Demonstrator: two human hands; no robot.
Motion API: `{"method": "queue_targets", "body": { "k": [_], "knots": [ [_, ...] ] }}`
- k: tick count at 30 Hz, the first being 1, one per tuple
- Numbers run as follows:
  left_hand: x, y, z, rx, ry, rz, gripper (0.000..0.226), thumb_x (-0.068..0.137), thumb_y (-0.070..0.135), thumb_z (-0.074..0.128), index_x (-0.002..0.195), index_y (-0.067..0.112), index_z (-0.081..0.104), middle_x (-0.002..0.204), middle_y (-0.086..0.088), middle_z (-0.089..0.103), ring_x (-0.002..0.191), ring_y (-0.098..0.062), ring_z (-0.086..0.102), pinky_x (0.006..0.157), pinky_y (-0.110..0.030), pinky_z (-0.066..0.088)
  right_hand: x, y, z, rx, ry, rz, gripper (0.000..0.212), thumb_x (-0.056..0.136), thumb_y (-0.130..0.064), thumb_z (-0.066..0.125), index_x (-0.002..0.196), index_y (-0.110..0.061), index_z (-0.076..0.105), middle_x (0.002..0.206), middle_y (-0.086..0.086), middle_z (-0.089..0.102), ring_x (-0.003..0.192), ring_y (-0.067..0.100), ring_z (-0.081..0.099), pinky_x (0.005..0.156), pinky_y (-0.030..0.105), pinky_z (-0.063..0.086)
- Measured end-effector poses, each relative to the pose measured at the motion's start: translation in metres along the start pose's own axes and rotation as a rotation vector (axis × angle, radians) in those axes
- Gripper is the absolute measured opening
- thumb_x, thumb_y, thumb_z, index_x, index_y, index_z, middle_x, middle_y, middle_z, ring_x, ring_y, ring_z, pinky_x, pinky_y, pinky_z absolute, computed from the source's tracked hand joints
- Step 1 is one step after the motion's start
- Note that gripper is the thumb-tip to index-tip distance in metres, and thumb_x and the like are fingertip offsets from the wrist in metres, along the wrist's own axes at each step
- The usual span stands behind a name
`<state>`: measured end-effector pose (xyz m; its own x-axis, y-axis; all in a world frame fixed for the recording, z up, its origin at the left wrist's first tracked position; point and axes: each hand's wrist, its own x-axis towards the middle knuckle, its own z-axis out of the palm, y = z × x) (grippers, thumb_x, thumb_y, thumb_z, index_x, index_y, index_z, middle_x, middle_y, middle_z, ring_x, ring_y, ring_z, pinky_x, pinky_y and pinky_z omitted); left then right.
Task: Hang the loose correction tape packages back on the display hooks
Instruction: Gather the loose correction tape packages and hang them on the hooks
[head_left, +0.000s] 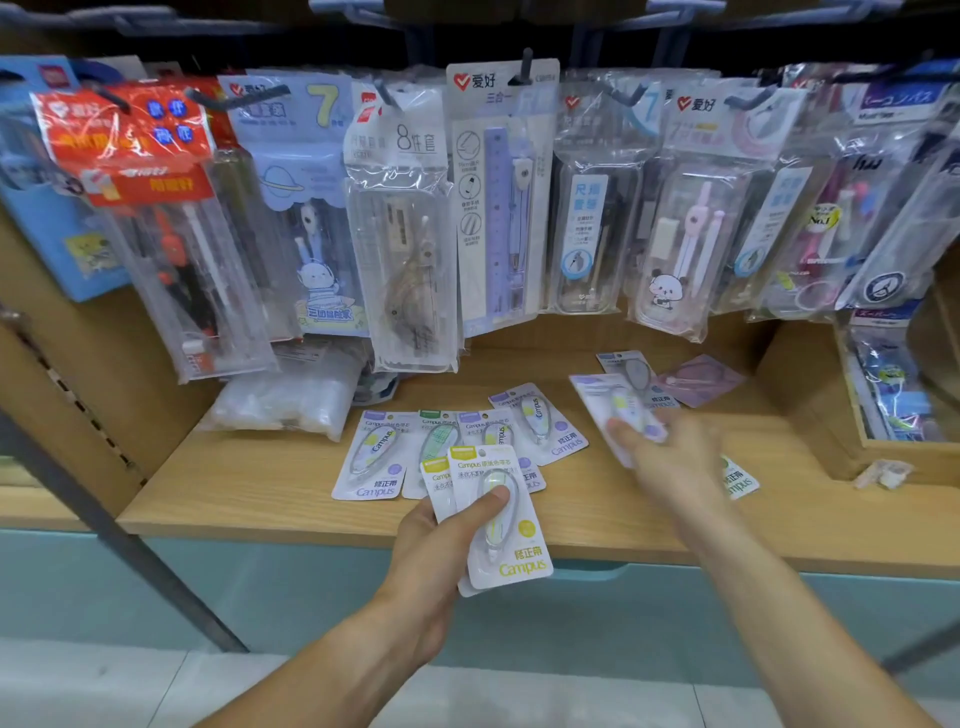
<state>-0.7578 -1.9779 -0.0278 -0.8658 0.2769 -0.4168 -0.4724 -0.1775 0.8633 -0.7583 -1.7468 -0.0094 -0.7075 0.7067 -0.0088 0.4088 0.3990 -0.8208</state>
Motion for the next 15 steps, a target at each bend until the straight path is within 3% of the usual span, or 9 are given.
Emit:
{"method": "queue_targets", "body": {
  "k": [3,6,8,10,12,15],
  "knots": [
    [0.0,0.001,-0.001,0.012,0.028,0.017,0.028,0.087,0.023,0.083,0.114,0.019,0.077,0.104,-0.002,0.082,0.097,-0.026,0.079,0.095,-0.051,0.058,0.009,-0.025,0.048,-0.007,-0.141,0.019,0.053,0.081,-0.057,0.073,0.107,-0.011,0.066,0.128,0.009,0.046,0.086,0.021,0.059,0.08,0.033,0.049],
    [-0.001,0.004,-0.005,0.031,0.035,0.029,0.027,0.086,0.026,0.084,0.112,0.02,0.078,0.102,-0.001,0.082,0.096,-0.026,0.079,0.086,-0.043,0.057,0.02,-0.045,0.073,-0.09,-0.194,0.056,0.062,0.081,-0.055,0.077,0.12,-0.008,0.062,0.138,0.016,0.041,0.123,0.033,0.05,0.09,0.033,0.045],
    [0.0,0.006,-0.009,0.038,0.042,0.034,0.028,0.086,0.027,0.084,0.112,0.02,0.078,0.102,-0.001,0.082,0.096,-0.025,0.079,0.081,-0.039,0.056,0.024,-0.054,0.08,-0.234,-0.187,0.073,0.076,0.077,-0.051,0.083,0.132,-0.006,0.055,0.141,0.02,0.04,0.132,0.036,0.042,0.089,0.035,0.041],
    [0.003,0.008,-0.013,0.037,0.058,0.035,0.029,0.086,0.027,0.085,0.113,0.02,0.078,0.102,0.0,0.082,0.096,-0.023,0.079,0.085,-0.042,0.059,0.028,-0.06,0.084,-0.318,-0.207,0.116,0.104,0.064,-0.053,0.09,0.144,-0.002,0.045,0.14,0.018,0.048,0.131,0.035,0.047,0.088,0.036,0.044],
    [0.006,0.01,-0.016,0.032,0.084,0.036,0.029,0.085,0.026,0.085,0.113,0.02,0.078,0.102,0.001,0.082,0.095,-0.023,0.08,0.082,-0.041,0.06,0.03,-0.064,0.083,-0.337,-0.216,0.151,0.118,0.052,-0.056,0.093,0.145,0.0,0.044,0.131,0.014,0.058,0.123,0.033,0.057,0.081,0.036,0.049],
    [0.007,0.01,-0.017,0.022,0.112,0.039,0.028,0.085,0.023,0.085,0.112,0.02,0.078,0.1,0.002,0.082,0.091,-0.022,0.08,0.072,-0.033,0.059,0.036,-0.065,0.077,-0.278,-0.223,0.187,0.098,0.06,-0.045,0.095,0.138,-0.002,0.053,0.122,0.01,0.064,0.113,0.029,0.065,0.077,0.033,0.052]
  ]
}}
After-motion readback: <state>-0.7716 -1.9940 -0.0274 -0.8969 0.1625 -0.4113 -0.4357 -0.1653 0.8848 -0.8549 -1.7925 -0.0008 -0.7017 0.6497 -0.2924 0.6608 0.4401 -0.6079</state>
